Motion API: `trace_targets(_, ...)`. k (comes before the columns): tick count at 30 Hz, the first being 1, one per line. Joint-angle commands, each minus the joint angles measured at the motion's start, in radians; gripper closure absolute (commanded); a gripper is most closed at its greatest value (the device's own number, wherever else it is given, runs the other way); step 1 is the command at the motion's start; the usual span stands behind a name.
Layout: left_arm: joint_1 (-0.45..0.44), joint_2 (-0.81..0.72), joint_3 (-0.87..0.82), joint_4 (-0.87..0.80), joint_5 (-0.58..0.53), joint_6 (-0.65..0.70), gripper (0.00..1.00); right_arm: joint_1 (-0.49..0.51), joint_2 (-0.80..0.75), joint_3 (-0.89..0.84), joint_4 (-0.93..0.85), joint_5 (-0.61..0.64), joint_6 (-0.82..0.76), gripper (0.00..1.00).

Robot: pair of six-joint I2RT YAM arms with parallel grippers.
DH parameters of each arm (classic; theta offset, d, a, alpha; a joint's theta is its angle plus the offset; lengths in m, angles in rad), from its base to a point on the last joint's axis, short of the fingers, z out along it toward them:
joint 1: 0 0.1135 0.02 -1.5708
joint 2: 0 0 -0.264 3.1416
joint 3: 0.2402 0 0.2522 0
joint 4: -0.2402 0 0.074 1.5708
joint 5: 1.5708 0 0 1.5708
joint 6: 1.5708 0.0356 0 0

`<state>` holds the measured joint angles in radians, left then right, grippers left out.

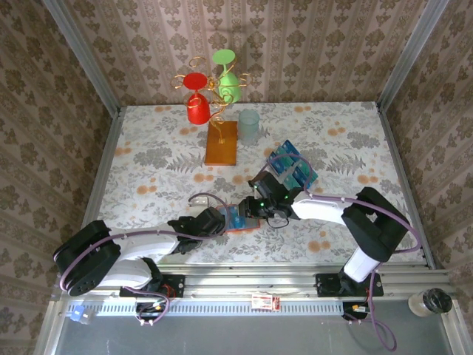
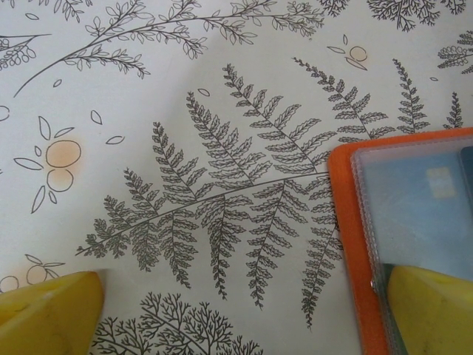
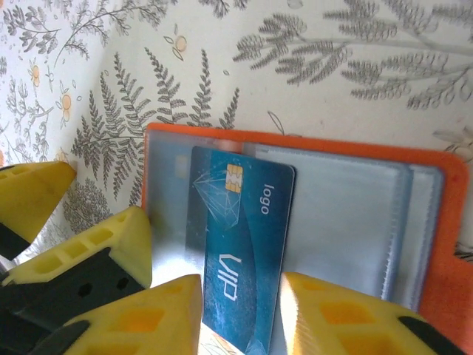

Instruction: Put the credit cards into the card holder

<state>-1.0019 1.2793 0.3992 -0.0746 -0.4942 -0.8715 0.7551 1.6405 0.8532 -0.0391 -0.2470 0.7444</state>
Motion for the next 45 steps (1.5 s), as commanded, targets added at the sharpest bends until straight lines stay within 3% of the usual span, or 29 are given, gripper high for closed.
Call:
trace_targets(1,-0.006,0.006,-0.012,-0.009,-0.017,-0.011,0.00,-0.004,-0.005,0.056,-0.120,0.030,-0.079,0.75)
trace_targets(4,-0.006,0.007,-0.012,-0.008,-0.018,-0.012,0.00,-0.002,0.032,0.083,-0.120,0.013,-0.089,0.84)
trace_targets(9,-0.005,0.005,-0.011,-0.008,-0.018,-0.009,0.00,0.005,0.100,0.114,-0.114,-0.001,-0.093,0.88)
trace_targets(26,0.012,-0.048,0.007,-0.041,-0.023,0.002,0.00,0.056,0.206,0.170,-0.080,-0.033,-0.053,0.92)
trace_targets(35,0.076,-0.148,-0.013,-0.106,-0.001,-0.005,0.00,0.057,0.182,0.187,-0.080,-0.036,-0.042,0.90)
trace_targets(45,0.086,-0.109,-0.039,-0.095,0.019,-0.014,0.00,0.059,0.120,0.170,-0.120,-0.003,-0.070,0.90)
